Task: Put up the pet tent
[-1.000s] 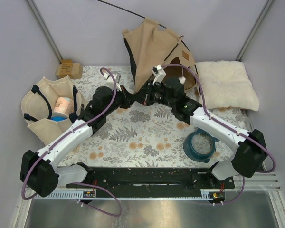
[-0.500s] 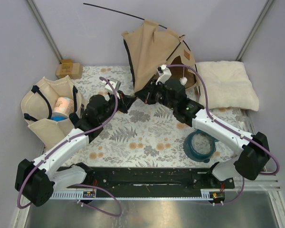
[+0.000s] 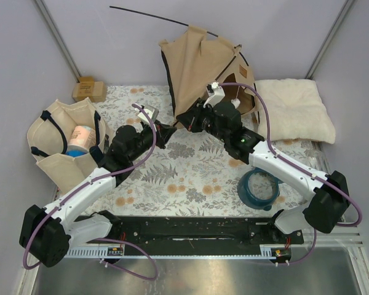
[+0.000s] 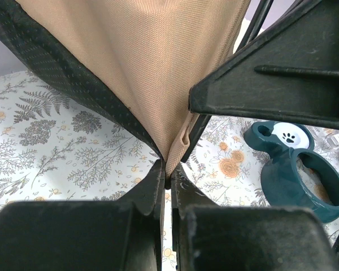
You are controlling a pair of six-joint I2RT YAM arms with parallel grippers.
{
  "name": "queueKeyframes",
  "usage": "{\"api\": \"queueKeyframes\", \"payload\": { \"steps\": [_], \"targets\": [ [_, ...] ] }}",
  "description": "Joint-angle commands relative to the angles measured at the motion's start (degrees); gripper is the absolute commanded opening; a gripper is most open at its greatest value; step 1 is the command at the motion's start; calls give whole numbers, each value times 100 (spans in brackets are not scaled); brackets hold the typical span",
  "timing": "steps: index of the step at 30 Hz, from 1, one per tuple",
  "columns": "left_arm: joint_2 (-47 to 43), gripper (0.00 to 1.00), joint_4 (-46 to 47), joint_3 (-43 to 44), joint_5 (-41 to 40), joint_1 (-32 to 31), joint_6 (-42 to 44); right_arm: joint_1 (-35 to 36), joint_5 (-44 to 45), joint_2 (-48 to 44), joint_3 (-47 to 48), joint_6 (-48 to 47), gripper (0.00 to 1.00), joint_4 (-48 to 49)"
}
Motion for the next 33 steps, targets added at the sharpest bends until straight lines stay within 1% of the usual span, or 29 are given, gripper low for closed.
{"api": "queueKeyframes", "payload": {
  "steps": [1,13,23,33],
  "targets": [
    [23,0,-984,-300,122,18,151,-455,1511,-459,638,-486,0,1322],
    [102,0,-1001,-370,25,18,151,-472,1660,-617,603,-389,0,1515],
    [207,0,-1019,-396,-37,18,186,-472,1564,-608,585,-222,0,1586],
    [234,0,-1028,-396,-89,18,177,-472,1678,-600,524,-169,0,1594]
  ]
}}
